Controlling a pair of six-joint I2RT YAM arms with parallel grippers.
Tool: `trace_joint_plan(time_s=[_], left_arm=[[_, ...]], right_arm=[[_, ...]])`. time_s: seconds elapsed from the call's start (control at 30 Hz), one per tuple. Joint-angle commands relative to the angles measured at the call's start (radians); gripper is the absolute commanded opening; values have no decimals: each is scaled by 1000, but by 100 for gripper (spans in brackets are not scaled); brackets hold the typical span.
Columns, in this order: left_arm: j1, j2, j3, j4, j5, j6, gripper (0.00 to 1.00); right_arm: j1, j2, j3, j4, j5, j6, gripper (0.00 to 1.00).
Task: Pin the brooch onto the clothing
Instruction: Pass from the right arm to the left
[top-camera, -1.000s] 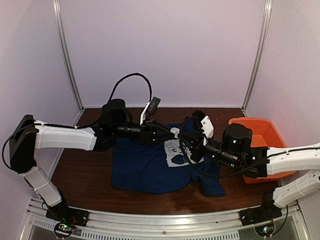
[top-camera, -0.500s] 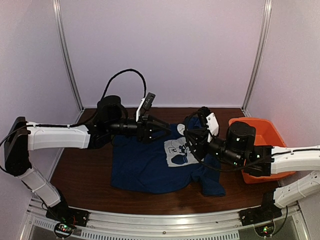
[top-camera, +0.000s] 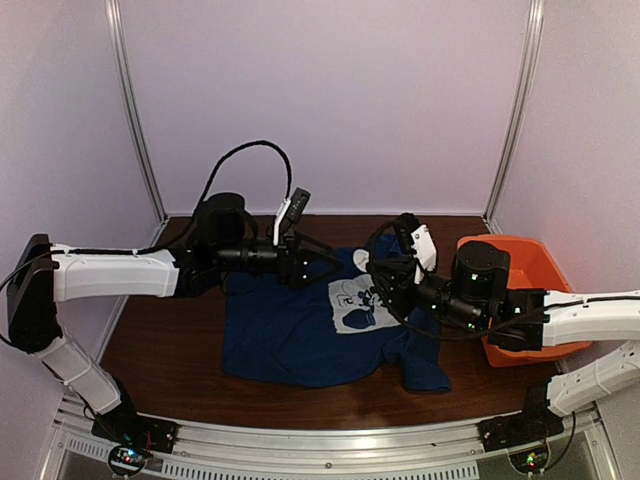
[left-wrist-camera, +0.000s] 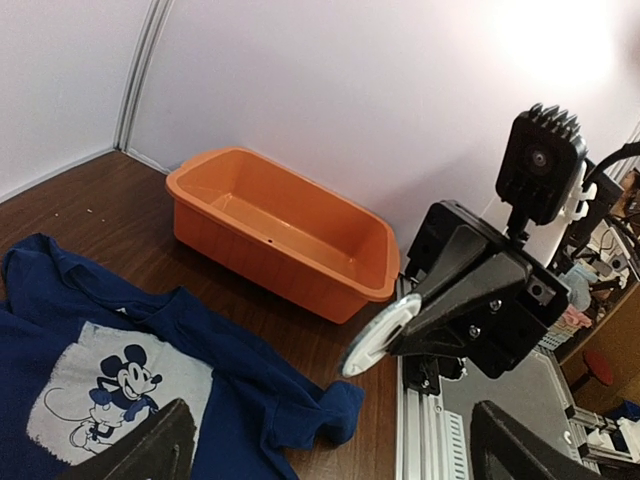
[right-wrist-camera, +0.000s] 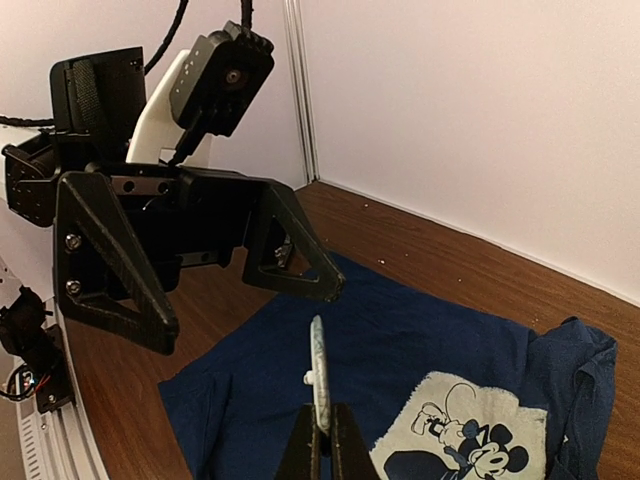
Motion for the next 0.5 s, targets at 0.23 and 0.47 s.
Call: trace_joint_plan(time_s=[0.23,0.47], left_arm=[[6,-35,18,-60,-114,50,98],[6,-35,16,-78,-162,50,98]], right_arm=[[-3,-5,16,-1,-63,-19,0],[-3,-4,16,-6,-103,-7,0]])
